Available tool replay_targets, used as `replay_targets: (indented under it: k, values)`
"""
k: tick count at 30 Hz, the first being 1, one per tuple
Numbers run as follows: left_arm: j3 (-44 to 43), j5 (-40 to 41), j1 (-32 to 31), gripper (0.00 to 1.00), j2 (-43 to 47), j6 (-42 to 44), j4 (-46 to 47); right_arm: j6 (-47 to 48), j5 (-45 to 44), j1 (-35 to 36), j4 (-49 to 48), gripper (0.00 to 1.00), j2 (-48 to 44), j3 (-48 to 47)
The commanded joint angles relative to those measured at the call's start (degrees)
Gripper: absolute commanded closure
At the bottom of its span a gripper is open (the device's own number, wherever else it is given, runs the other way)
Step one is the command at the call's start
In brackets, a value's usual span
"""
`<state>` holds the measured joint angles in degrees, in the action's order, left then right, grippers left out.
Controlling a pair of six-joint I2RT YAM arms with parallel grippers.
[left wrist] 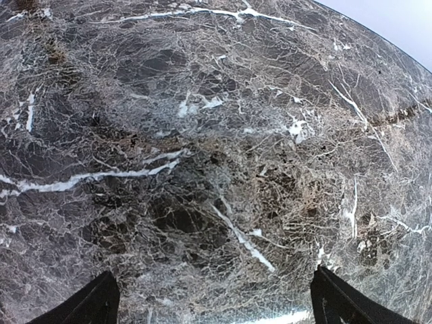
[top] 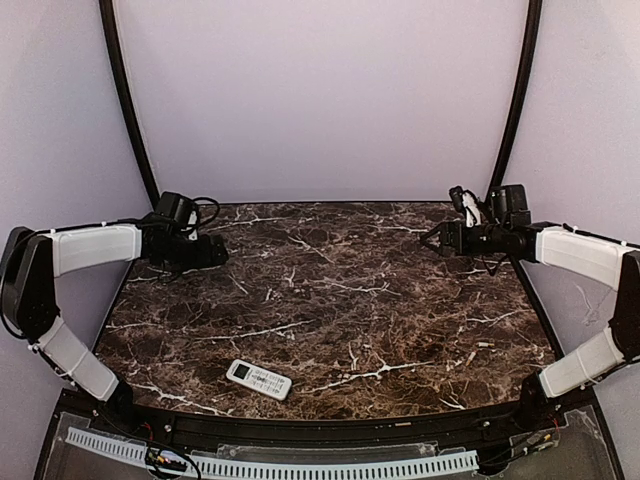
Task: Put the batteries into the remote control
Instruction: Pick up the remote control from the center of the board.
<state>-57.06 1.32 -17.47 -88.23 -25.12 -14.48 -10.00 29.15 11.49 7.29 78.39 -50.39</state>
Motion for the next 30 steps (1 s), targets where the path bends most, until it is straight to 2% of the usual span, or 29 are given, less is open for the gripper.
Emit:
replay_targets:
  k: [1,10,14,19,25,30]
  values:
    - [2.20,0.24,-0.11,0.00,5.55,-0.01,2.74,2.74,0.75,2.14,-0.35,0.01,0.98,-2.49]
    - [3.63,-3.43,-0.11,0.00,8.89,1.12,4.80,4.89,0.90,4.14,1.33,0.01,2.02,-4.49]
    - [4.35,-2.96,-0.12,0.00,9.36,0.60,4.56,7.02,-0.84,6.97,4.70,0.01,4.80,-8.72]
    - [5.92,-1.11,-0.06,0.00,11.05,-1.31,3.26,10.78,-4.92,16.10,11.21,0.01,12.38,-18.27]
    - [6.27,2.14,0.32,0.00,12.68,-2.60,-0.70,15.43,-11.40,29.65,22.44,0.01,26.62,-33.18]
    - [6.70,2.10,0.80,0.00,13.84,-3.22,-1.38,16.85,-12.13,38.47,28.41,0.01,35.42,-42.95]
